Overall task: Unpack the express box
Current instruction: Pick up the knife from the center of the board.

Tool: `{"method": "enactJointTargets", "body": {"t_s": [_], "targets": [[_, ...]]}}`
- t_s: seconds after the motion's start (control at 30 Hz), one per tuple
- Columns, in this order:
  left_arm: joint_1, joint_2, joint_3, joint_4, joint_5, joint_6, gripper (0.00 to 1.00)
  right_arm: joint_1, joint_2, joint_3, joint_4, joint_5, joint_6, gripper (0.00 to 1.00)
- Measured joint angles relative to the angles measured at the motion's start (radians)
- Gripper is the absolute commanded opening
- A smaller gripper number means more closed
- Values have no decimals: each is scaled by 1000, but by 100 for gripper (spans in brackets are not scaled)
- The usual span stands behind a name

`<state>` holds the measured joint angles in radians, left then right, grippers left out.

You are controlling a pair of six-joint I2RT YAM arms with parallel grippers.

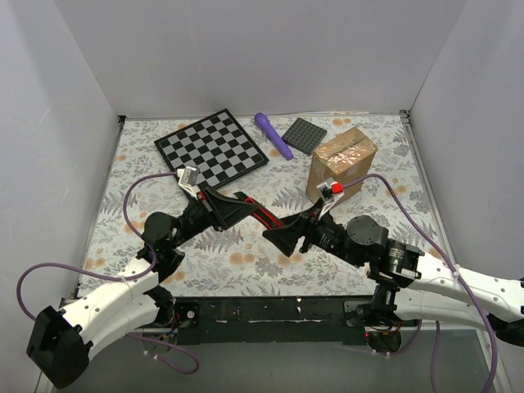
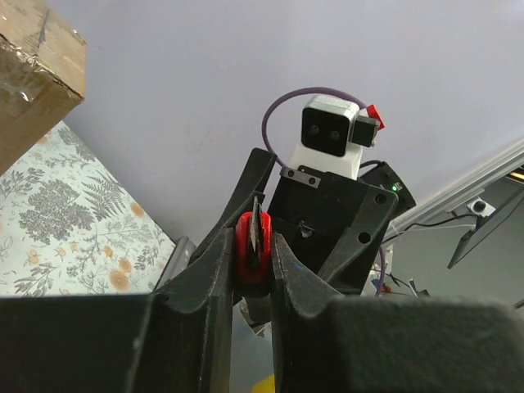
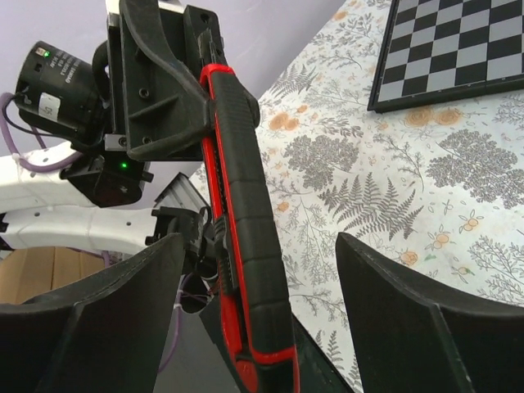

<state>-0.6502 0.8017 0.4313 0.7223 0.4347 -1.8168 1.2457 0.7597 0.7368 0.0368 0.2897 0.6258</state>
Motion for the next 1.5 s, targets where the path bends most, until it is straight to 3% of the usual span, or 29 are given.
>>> {"method": "enactJointTargets", "body": {"t_s": [0.17, 0.23, 0.37, 0.53, 0.97, 1.13, 1.3, 1.5], "targets": [[0, -2, 0, 11, 15, -8, 0, -41, 12, 0, 61, -54, 1, 67], [0, -5, 0, 16, 16, -13, 0, -58, 13, 0, 91, -77, 5, 66], [0, -8, -3, 37, 16, -25, 0, -84, 26, 0, 136, -121, 23, 80], [0, -26, -36, 66, -27, -47, 0, -92, 41, -32, 189, -145, 57, 84], [0, -32, -46, 101, -133, -80, 0, -101, 98, -47, 299, -178, 109, 64], [0, -33, -54, 123, -151, -89, 0, -108, 116, -47, 341, -186, 118, 62], [0, -44, -75, 137, -163, -98, 0, -111, 121, -55, 381, -188, 132, 72], [-1, -58, -98, 135, -170, -102, 0, -113, 126, -72, 401, -188, 135, 60]]}}
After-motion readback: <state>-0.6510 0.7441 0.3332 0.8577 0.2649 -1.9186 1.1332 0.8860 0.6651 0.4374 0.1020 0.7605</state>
